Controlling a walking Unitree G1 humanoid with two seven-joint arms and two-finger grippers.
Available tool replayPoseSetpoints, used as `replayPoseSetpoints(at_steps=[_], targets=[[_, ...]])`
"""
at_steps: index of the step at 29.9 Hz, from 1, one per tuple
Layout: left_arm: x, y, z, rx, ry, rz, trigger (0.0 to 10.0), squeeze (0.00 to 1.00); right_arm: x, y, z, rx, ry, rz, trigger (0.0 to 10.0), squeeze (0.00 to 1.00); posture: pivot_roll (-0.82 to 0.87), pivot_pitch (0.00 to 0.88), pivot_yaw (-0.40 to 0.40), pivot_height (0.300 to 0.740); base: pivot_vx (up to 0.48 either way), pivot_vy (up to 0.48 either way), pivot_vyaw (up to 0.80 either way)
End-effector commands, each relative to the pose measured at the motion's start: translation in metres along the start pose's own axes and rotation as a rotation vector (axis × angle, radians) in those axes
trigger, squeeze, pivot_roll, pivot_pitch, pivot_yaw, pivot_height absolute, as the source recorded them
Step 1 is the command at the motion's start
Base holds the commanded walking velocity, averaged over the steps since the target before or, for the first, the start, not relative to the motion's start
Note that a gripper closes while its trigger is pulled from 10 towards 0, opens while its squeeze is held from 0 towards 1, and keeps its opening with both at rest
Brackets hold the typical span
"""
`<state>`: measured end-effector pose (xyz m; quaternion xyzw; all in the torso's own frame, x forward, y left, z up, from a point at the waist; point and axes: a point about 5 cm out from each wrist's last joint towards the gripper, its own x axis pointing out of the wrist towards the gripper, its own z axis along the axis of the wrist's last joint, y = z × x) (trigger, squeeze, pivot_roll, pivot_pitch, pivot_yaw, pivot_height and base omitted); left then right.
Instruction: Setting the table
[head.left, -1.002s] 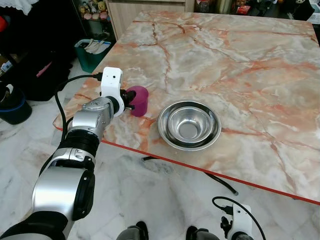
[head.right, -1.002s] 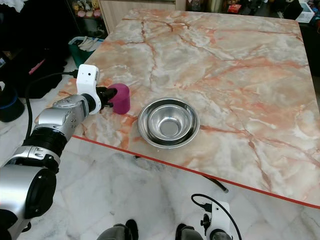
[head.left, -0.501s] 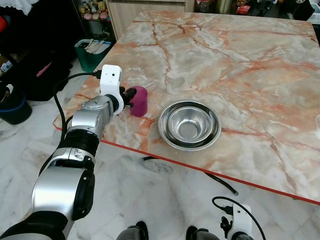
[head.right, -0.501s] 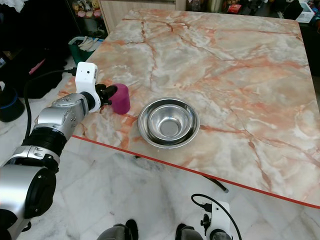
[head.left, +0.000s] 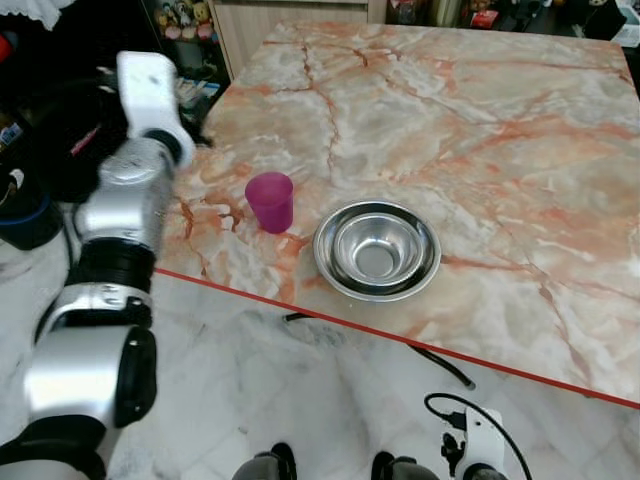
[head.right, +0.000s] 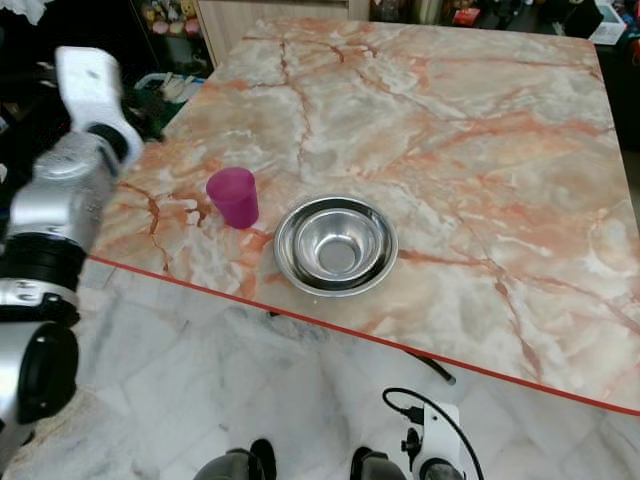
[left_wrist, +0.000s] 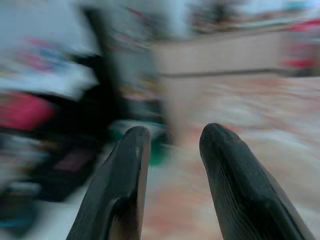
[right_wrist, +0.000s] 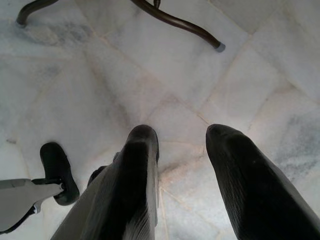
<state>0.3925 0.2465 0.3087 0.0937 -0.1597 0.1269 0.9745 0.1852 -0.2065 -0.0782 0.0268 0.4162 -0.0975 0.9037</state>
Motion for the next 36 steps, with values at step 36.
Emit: replayPoseSetpoints(at_steps=[36], targets=[[-0.249, 0.058, -0.272, 0.313, 1.091, 0.23, 10.0, 0.0, -0.003, 0.002, -0.012, -0.001, 0.033, 0.008, 10.0, 0.0, -0.04, 0.132, 0.078, 0.74, 0.0, 0.0, 0.0]])
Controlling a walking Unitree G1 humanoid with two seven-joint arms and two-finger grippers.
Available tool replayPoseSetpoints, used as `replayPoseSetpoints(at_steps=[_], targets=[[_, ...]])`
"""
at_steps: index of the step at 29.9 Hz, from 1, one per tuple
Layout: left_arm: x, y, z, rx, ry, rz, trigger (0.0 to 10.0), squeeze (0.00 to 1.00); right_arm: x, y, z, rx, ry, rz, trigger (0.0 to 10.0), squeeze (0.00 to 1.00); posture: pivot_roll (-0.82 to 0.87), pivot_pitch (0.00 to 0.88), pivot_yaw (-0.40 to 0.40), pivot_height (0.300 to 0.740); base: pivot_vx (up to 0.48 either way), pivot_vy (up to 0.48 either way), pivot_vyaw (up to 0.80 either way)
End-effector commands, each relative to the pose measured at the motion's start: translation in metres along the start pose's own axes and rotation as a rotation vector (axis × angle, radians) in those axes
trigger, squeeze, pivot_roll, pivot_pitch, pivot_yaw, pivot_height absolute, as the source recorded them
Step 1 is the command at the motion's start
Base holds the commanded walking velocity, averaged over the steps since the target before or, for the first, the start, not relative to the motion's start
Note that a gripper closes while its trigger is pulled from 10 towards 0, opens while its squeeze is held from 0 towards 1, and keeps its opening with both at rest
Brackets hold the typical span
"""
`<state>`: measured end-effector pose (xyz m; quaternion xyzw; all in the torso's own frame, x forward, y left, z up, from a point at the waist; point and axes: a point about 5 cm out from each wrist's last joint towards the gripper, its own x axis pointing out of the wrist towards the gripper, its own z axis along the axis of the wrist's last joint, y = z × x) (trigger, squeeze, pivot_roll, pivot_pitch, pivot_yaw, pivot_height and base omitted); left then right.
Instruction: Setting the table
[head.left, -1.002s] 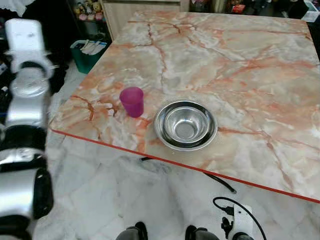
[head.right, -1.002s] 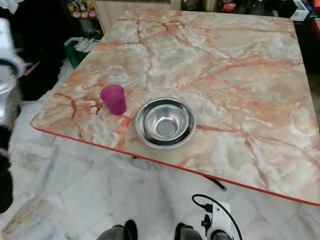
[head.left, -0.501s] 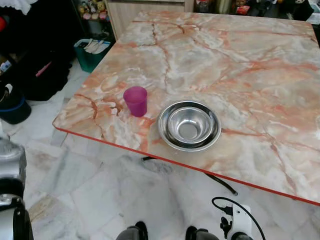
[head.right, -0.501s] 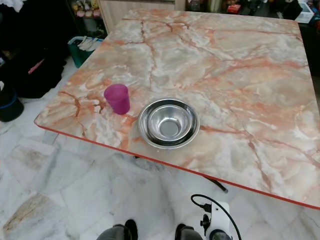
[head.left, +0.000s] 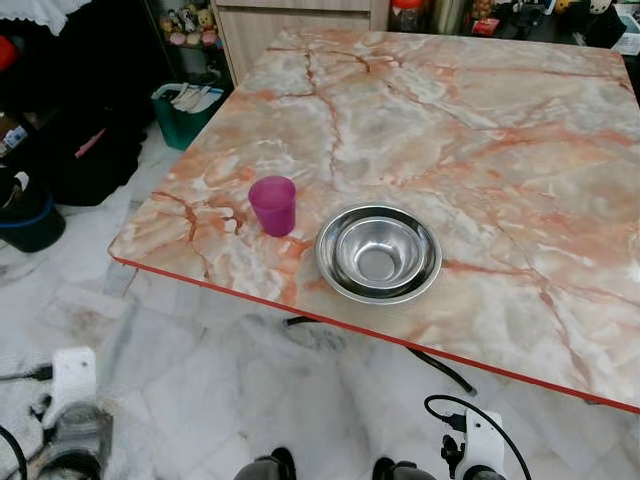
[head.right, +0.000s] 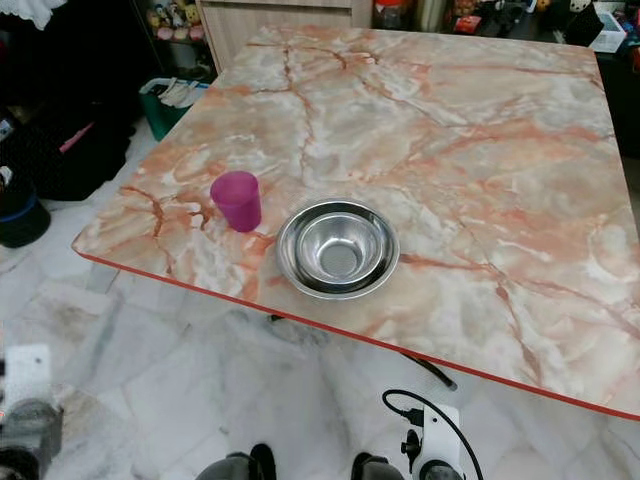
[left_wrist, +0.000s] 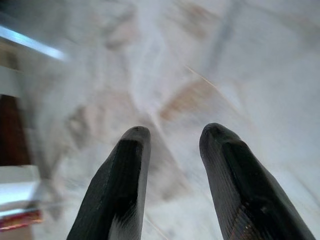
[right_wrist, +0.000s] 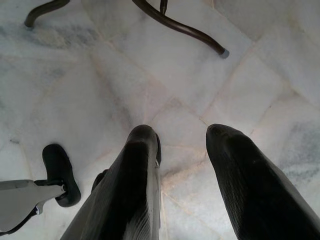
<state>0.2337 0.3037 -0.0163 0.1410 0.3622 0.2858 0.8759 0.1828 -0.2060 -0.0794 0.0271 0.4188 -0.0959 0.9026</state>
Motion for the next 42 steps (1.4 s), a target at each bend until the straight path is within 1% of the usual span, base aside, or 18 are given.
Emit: replayPoseSetpoints(at_steps=[1, 2, 3, 4, 6, 9, 10, 11, 12, 13, 16, 18, 21, 27, 29, 31, 39, 42], targets=[[-0.003, -0.009, -0.014, 0.041, 0.047, -0.101, 10.0, 0.0, -0.002, 0.001, -0.009, -0.005, 0.029, 0.007, 10.0, 0.0, -0.03, 0.129, 0.078, 0.74, 0.0, 0.0, 0.0], [-0.006, -0.017, -0.017, 0.054, 0.051, -0.153, 10.0, 0.0, -0.002, 0.001, -0.009, -0.008, 0.03, 0.008, 10.0, 0.0, -0.03, 0.124, 0.078, 0.74, 0.0, 0.0, 0.0], [-0.007, -0.021, -0.018, 0.06, 0.052, -0.185, 10.0, 0.0, -0.002, 0.001, -0.009, -0.009, 0.03, 0.009, 10.0, 0.0, -0.03, 0.124, 0.078, 0.74, 0.0, 0.0, 0.0], [-0.01, -0.03, -0.02, 0.05, 0.042, -0.232, 10.0, 0.0, -0.002, 0.001, -0.009, -0.012, 0.03, 0.011, 10.0, 0.0, -0.04, 0.12, 0.078, 0.74, 0.0, 0.0, 0.0], [-0.012, -0.034, -0.02, 0.041, 0.038, -0.257, 10.0, 0.0, -0.002, 0.001, -0.009, -0.014, 0.031, 0.013, 10.0, 0.0, -0.04, 0.12, 0.078, 0.74, 0.0, 0.0, 0.0], [-0.012, -0.035, -0.02, 0.039, 0.037, -0.266, 10.0, 0.0, -0.002, 0.001, -0.009, -0.014, 0.031, 0.013, 10.0, 0.0, -0.04, 0.12, 0.078, 0.74, 0.0, 0.0, 0.0], [-0.019, -0.051, -0.021, -0.069, 0.023, -0.341, 10.0, 0.0, -0.002, 0.001, -0.01, -0.013, 0.03, 0.012, 10.0, 0.0, -0.05, 0.111, 0.073, 0.74, 0.0, 0.0, 0.0], [-0.019, -0.051, -0.021, -0.069, 0.023, -0.341, 10.0, 0.0, -0.002, 0.001, -0.01, -0.013, 0.03, 0.012, 10.0, 0.0, -0.05, 0.111, 0.073, 0.74, 0.0, 0.0, 0.0], [-0.024, -0.061, -0.026, -0.091, 0.027, -0.379, 10.0, 0.0, -0.002, 0.0, -0.01, -0.013, 0.03, 0.011, 10.0, 0.0, -0.05, 0.107, 0.072, 0.74, 0.0, 0.0, 0.0], [-0.027, -0.064, -0.031, -0.074, 0.042, -0.385, 10.0, 0.0, -0.002, 0.0, -0.011, -0.013, 0.031, 0.01, 10.0, 0.0, -0.05, 0.108, 0.07, 0.74, 0.0, 0.0, 0.0], [-0.03, -0.068, -0.037, -0.067, 0.064, -0.398, 10.0, 0.0, -0.003, -0.001, -0.011, -0.016, 0.033, 0.008, 10.0, 0.0, -0.05, 0.107, 0.068, 0.74, 0.0, 0.0, 0.0], [-0.033, -0.072, -0.043, -0.072, 0.081, -0.412, 10.0, 0.0, -0.002, -0.002, -0.01, -0.021, 0.034, 0.007, 10.0, 0.0, -0.05, 0.132, 0.06, 0.74, 0.0, 0.0, 0.0], [-0.034, -0.073, -0.044, -0.084, 0.086, -0.41, 10.0, 0.0, -0.002, -0.003, -0.009, -0.02, 0.03, 0.004, 10.0, 0.0, -0.05, 0.148, 0.059, 0.74, 0.0, 0.0, 0.0], [-0.037, -0.076, -0.05, -0.061, 0.097, -0.416, 10.0, 0.0, -0.001, -0.003, -0.007, -0.009, 0.033, -0.009, 10.0, 0.0, -0.06, 0.171, 0.062, 0.74, 0.0, 0.0, 0.0], [-0.037, -0.076, -0.05, -0.059, 0.097, -0.418, 10.0, 0.0, -0.001, -0.004, -0.007, -0.012, 0.045, -0.011, 10.0, 0.0, -0.05, 0.177, 0.061, 0.74, 0.0, 0.0, -0.7], [-0.038, -0.076, -0.051, -0.059, 0.099, -0.418, 10.0, 0.0, -0.001, -0.004, -0.006, -0.01, 0.034, -0.009, 10.0, 0.0, -0.05, 0.183, 0.061, 0.74, 0.0, -0.242, -0.66], [-0.037, -0.074, -0.052, -0.08, 0.101, -0.404, 10.0, 0.0, -0.001, -0.005, -0.004, -0.025, 0.029, -0.008, 10.0, 0.0, -0.05, 0.191, 0.057, 0.74, 0.0, -0.278, 0.0], [-0.037, -0.073, -0.052, -0.079, 0.102, -0.402, 10.0, 0.0, -0.001, -0.005, -0.004, -0.017, 0.029, -0.009, 10.0, 0.0, -0.05, 0.191, 0.057, 0.74, 0.0, -0.309, 0.0]])
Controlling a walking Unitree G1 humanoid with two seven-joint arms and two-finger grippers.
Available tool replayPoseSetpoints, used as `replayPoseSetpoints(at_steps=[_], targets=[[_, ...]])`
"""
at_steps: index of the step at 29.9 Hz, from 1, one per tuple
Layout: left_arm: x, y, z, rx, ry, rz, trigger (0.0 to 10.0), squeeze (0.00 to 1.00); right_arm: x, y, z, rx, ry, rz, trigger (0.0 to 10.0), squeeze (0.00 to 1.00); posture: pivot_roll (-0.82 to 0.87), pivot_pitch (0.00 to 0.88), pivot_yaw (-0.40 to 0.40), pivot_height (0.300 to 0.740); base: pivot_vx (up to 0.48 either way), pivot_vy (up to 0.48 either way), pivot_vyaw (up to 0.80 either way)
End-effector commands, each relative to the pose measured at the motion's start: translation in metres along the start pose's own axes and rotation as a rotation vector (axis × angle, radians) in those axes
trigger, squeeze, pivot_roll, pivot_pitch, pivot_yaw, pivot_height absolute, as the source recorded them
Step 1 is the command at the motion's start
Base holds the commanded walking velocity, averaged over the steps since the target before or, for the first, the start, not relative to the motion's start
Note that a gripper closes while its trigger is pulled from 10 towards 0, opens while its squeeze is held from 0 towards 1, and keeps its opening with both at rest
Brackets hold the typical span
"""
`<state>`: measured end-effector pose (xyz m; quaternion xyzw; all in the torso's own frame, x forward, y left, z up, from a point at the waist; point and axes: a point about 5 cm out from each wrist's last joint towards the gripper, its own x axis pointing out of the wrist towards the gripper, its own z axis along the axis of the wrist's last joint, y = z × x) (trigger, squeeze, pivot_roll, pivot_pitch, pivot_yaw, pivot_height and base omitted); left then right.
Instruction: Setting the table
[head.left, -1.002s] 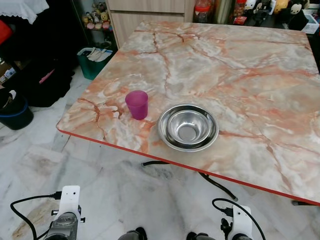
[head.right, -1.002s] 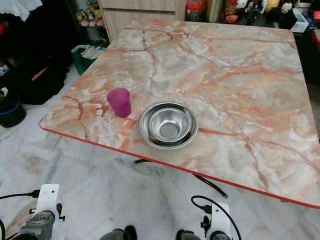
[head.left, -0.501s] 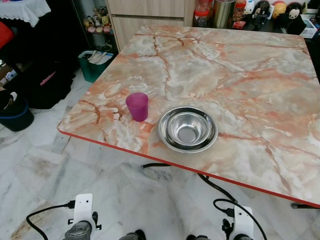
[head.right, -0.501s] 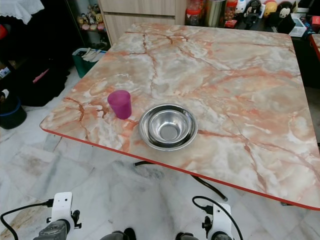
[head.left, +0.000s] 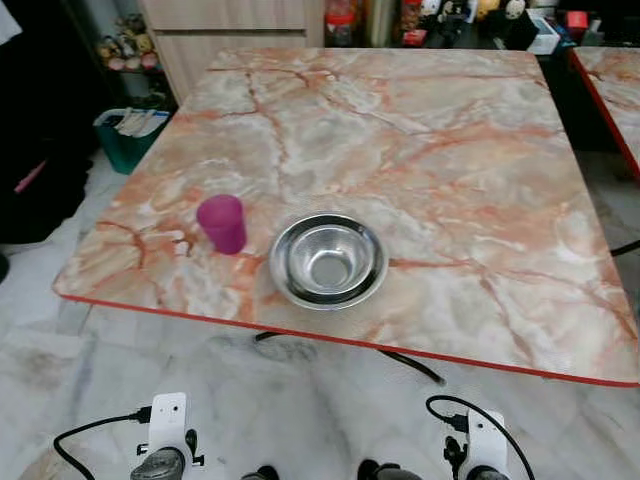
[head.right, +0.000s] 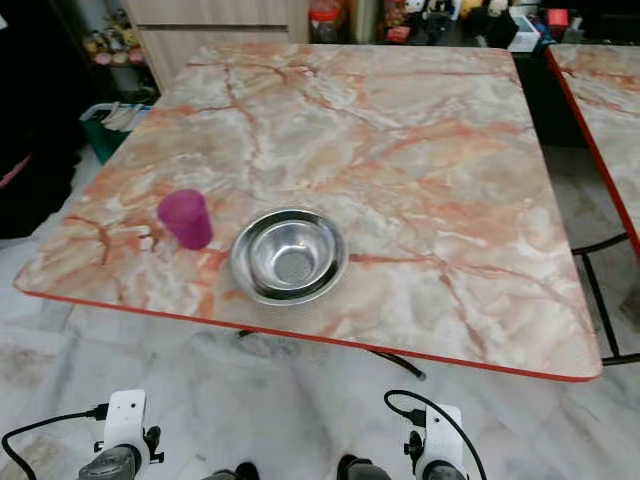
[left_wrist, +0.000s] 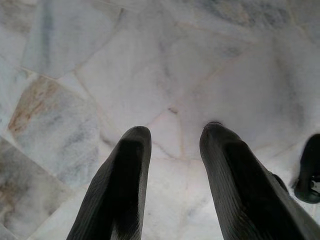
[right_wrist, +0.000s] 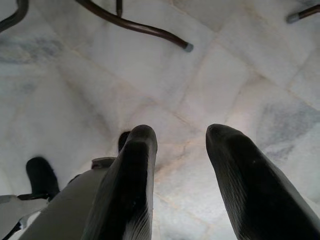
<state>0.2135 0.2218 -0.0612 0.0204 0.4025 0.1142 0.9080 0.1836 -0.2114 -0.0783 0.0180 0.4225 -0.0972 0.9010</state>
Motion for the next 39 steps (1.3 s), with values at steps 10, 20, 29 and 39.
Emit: replayPoseSetpoints(at_steps=[10, 20, 29, 39], targets=[[-0.0019, 0.0053, -0.01, -0.015, 0.028, 0.025, 10.0, 0.0, -0.0011, 0.0004, -0.0062, -0.004, 0.025, 0.004, 10.0, 0.0, -0.05, 0.196, 0.057, 0.74, 0.0, -0.386, -0.36], [-0.0016, 0.0075, -0.0086, -0.009, 0.024, 0.028, 10.0, 0.0, -0.0014, 0.0016, -0.0069, -0.006, 0.022, 0.009, 10.0, 0.0, -0.05, 0.184, 0.062, 0.74, 0.0, -0.48, 0.0], [-0.0016, 0.0078, -0.0087, -0.002, 0.024, 0.025, 10.0, 0.0, -0.0017, 0.002, -0.008, -0.006, 0.024, 0.01, 10.0, 0.0, -0.05, 0.171, 0.064, 0.74, 0.0, -0.48, 0.0], [-0.0015, 0.0052, -0.0084, 0.004, 0.025, 0.018, 10.0, 0.0, -0.0019, 0.0019, -0.0083, -0.007, 0.02, 0.013, 10.0, 0.0, -0.05, 0.175, 0.063, 0.74, 0.0, -0.48, 0.0]])
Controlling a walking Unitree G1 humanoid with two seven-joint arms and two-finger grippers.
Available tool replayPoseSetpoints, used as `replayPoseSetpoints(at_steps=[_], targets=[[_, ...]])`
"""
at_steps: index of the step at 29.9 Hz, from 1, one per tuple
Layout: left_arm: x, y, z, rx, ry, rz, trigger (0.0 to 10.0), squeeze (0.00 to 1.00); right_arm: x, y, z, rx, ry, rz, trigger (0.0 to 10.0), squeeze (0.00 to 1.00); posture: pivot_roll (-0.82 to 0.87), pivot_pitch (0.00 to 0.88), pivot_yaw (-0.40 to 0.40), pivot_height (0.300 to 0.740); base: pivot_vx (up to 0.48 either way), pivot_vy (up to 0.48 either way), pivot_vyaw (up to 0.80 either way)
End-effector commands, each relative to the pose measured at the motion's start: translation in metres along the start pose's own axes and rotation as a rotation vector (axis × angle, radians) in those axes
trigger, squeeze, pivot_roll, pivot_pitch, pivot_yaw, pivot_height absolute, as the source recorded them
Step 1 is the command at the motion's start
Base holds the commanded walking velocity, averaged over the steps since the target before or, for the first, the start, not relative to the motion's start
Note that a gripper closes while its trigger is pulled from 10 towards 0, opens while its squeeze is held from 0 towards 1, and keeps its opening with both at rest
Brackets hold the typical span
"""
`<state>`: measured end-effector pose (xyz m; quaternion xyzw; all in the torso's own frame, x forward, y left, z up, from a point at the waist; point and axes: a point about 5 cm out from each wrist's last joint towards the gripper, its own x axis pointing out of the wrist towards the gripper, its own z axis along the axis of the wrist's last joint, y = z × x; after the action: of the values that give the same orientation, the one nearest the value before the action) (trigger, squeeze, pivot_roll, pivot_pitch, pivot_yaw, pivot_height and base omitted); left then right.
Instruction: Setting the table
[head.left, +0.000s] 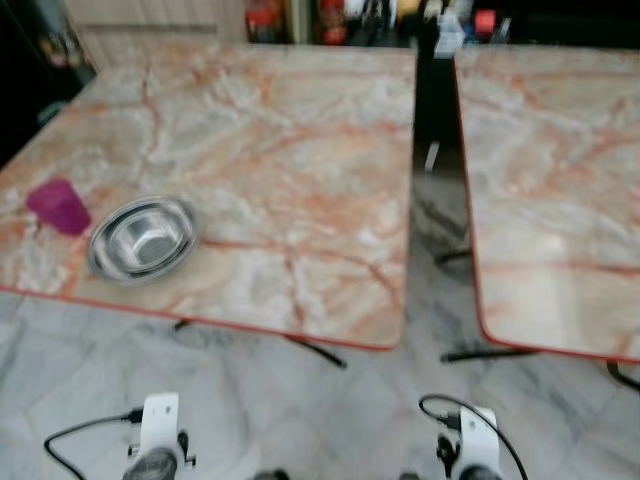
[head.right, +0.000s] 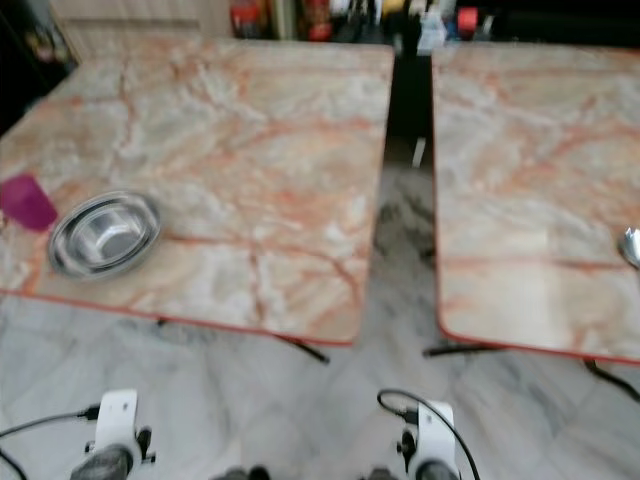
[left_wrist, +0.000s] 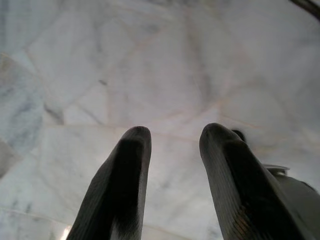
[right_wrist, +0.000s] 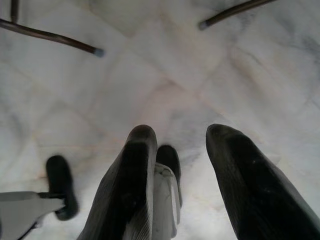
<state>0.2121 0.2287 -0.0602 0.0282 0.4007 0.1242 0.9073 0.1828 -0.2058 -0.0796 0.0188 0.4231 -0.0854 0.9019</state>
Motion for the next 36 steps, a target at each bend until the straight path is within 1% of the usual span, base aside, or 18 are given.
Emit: replayPoseSetpoints(at_steps=[1, 6, 12, 26, 29, 30, 36], targets=[[-0.0014, -0.0022, -0.0081, -0.004, 0.028, -0.007, 10.0, 0.0, -0.0015, -0.0034, -0.0061, 0.003, 0.018, -0.01, 10.0, 0.0, -0.05, 0.178, 0.063, 0.74, 0.0, -0.48, 0.0], [-0.0014, -0.0029, -0.0081, -0.004, 0.03, -0.007, 10.0, 0.0, -0.0014, -0.0034, -0.0056, 0.003, 0.018, -0.011, 10.0, 0.0, -0.05, 0.181, 0.063, 0.74, 0.0, -0.459, 0.0], [-0.0014, -0.0033, -0.008, -0.02, 0.03, -0.008, 10.0, 0.0, -0.0012, -0.0036, -0.005, 0.005, 0.017, -0.012, 10.0, 0.0, -0.05, 0.186, 0.062, 0.74, 0.0, 0.0, 0.0], [-0.0017, -0.0041, -0.0096, -0.019, 0.037, -0.018, 10.0, 0.0, -0.0009, -0.0031, -0.0038, 0.01, 0.011, -0.016, 10.0, 0.0, -0.07, 0.2, 0.066, 0.74, 0.0, 0.0, 0.0], [-0.0016, -0.0046, -0.0093, -0.015, 0.038, -0.021, 10.0, 0.0, -0.0008, -0.0032, -0.0034, 0.001, 0.012, -0.019, 10.0, 0.0, -0.08, 0.202, 0.066, 0.74, 0.0, 0.0, 0.0], [-0.0016, -0.0052, -0.0091, -0.013, 0.037, -0.024, 10.0, 0.0, -0.0007, -0.0032, -0.0026, -0.015, 0.009, -0.015, 10.0, 0.0, -0.08, 0.203, 0.067, 0.74, 0.0, 0.0, 0.0], [-0.0019, -0.006, -0.0101, -0.007, 0.039, -0.029, 10.0, 0.0, -0.0012, -0.0027, 0.0035, -0.051, -0.062, -0.006, 10.0, 0.0, -0.09, 0.196, 0.062, 0.74, 0.0, 0.0, 0.0]])
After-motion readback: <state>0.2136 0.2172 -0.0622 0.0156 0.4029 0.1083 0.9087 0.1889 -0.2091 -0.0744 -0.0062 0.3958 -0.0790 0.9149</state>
